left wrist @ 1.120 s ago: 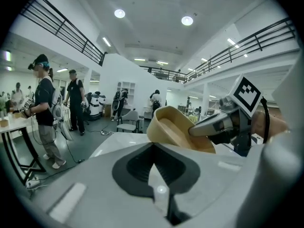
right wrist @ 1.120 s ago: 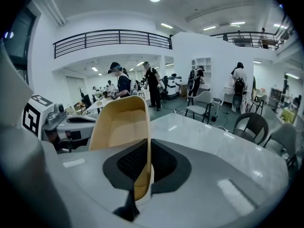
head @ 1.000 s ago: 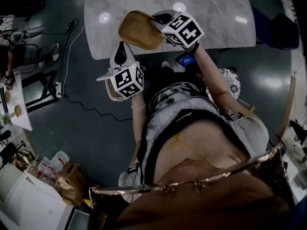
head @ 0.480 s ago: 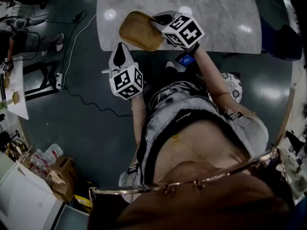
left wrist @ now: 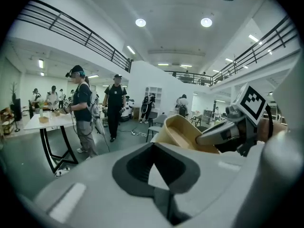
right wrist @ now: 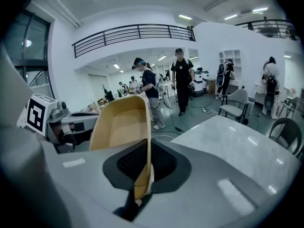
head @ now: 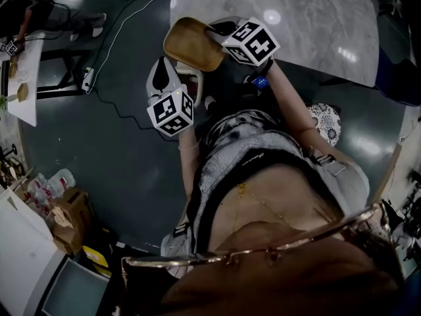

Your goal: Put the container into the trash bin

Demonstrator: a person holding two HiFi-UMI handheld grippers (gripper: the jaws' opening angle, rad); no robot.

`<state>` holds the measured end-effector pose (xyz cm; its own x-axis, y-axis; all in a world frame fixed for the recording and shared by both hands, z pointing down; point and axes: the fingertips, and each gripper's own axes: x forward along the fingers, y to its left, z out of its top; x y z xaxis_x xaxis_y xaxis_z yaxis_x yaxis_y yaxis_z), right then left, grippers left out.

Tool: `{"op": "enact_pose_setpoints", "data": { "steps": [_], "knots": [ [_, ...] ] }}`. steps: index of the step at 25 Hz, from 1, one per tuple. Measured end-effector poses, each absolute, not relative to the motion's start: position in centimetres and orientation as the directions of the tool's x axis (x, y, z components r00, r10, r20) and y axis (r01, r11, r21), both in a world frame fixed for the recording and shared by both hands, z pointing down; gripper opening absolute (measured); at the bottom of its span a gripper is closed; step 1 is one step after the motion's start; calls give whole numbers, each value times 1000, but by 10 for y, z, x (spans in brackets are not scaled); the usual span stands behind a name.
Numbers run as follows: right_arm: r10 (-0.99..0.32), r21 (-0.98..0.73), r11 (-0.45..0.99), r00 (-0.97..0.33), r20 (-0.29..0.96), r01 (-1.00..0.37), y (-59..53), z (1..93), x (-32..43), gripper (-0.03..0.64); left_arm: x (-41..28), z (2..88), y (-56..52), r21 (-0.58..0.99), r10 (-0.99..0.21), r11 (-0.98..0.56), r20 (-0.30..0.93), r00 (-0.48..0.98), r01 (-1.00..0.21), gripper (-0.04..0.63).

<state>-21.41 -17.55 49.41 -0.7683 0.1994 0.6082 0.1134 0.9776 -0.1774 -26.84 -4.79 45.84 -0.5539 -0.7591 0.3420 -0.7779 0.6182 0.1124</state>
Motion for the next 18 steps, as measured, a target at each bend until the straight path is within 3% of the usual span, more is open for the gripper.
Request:
{"op": "enact_pose_setpoints", "data": {
  "steps": [18],
  "knots": [
    [327, -189, 942, -637, 698, 276, 2, 546, -269, 38, -316, 461, 127, 120, -651, 745, 345, -676, -656, 0]
  ]
}}
